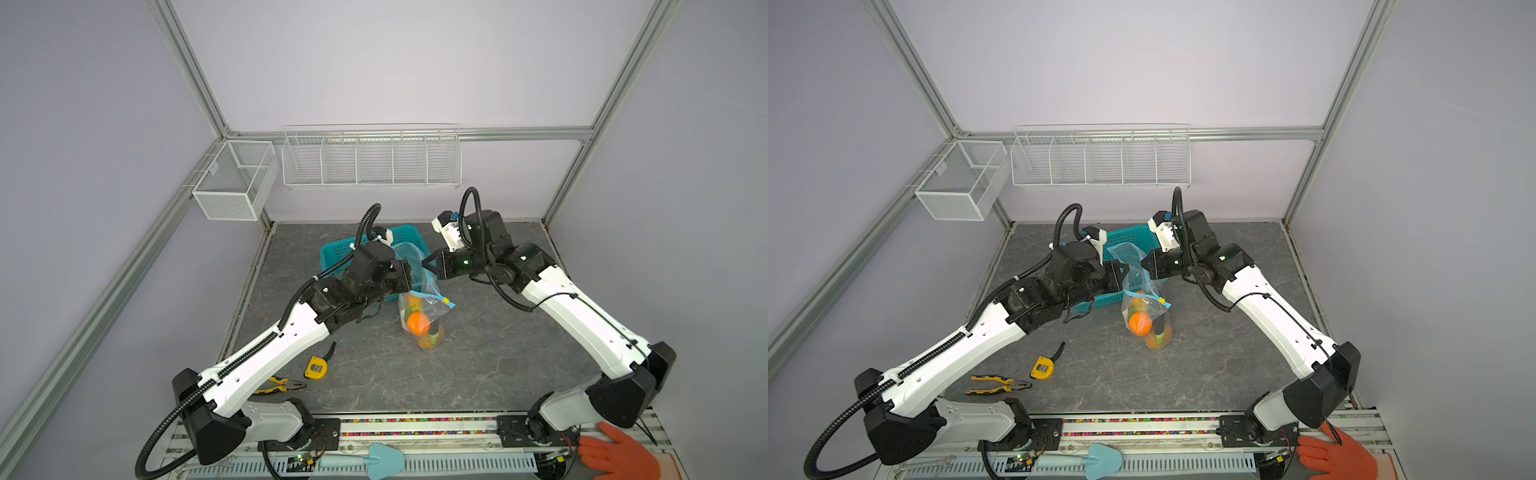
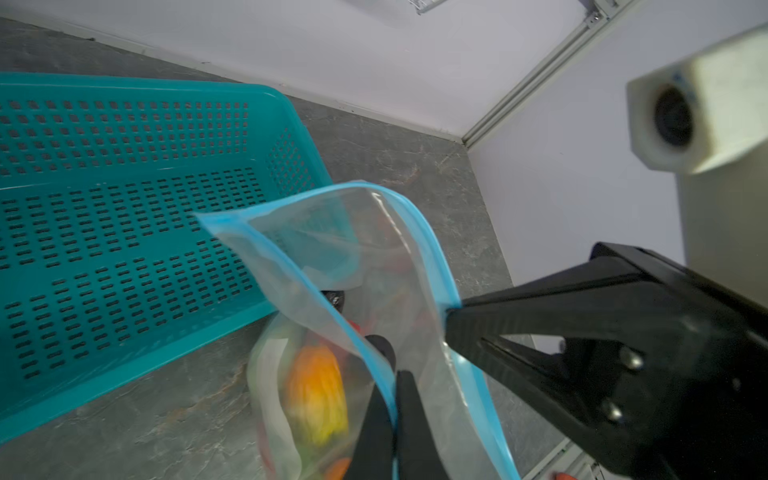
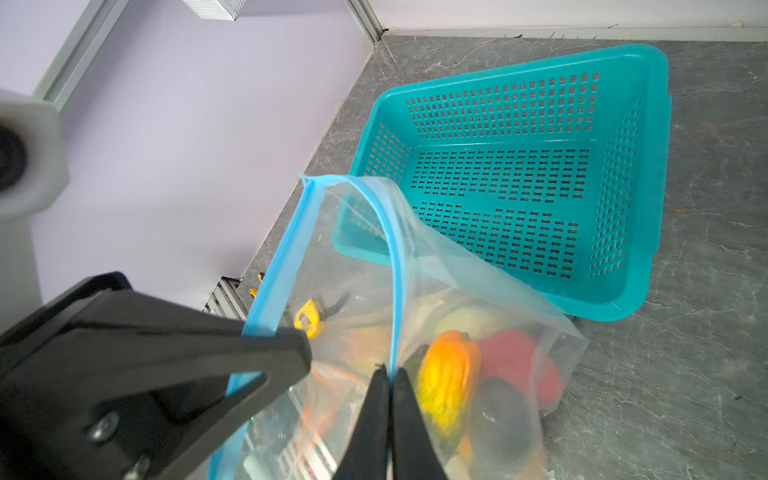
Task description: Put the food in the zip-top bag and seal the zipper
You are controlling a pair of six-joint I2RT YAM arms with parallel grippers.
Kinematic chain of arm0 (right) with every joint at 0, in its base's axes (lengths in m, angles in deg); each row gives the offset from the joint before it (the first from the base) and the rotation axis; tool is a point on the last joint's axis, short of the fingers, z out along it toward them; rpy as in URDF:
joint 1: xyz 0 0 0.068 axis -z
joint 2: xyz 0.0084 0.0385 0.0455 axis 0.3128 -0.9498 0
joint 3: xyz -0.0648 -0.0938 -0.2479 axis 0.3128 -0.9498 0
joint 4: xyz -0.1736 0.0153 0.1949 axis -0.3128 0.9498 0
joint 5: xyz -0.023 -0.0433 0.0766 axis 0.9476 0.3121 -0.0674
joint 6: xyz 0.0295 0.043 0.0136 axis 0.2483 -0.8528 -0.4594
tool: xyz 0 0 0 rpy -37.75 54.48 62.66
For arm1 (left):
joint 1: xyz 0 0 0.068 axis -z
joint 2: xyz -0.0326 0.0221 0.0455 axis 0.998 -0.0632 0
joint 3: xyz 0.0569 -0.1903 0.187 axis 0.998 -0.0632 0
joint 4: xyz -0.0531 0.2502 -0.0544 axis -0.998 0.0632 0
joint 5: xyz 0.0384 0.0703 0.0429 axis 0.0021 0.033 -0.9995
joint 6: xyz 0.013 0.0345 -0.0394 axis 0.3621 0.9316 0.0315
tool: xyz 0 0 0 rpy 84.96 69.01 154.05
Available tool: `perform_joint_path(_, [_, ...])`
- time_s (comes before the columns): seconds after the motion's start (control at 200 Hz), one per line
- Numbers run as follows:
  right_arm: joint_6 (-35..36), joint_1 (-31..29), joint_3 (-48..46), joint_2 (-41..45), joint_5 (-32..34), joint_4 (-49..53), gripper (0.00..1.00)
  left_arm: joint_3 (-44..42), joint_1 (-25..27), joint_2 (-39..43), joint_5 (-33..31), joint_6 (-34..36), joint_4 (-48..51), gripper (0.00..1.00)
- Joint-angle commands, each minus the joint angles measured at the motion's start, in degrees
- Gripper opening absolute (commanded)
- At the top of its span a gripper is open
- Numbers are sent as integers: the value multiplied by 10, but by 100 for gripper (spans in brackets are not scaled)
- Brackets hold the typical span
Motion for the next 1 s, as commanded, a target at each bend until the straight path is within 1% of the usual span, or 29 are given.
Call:
perform_joint_path(0.0, [-6, -7, 27, -19, -10, -24, 7, 3, -9, 15, -13, 13, 5, 0])
perform_joint_path(0.31, [-4, -41, 96, -80, -16, -24, 7, 1, -9, 18, -17, 9, 8, 0])
perform_joint_path(0.455, [1, -44, 94, -90, -19, -30, 7, -8, -9, 16, -15, 3, -2, 0])
perform_joint_path(0.565, [14, -43, 85, -83, -20, -27, 8, -8, -9, 9, -12, -3, -5, 0])
perform_joint_path(0.64, [26, -38, 73, -66, -12, -19, 17, -6, -9, 6, -12, -6, -7, 0])
perform_joint_path(0.79, [47, -10, 20, 10, 7, -23, 54, 5, -9, 2, -16, -19, 1, 0])
perform_joint_path(0.83, [51, -1, 1, 37, 9, -27, 63, 8, -9, 2, -17, -24, 2, 0])
perform_joint_path(0.935, [76, 23, -59, 116, 15, -38, 74, 14, -9, -3, -18, -38, 7, 0])
perform_joint_path(0.995, [91, 31, -105, 170, 19, -54, 75, 16, -10, -8, -17, -48, 8, 0])
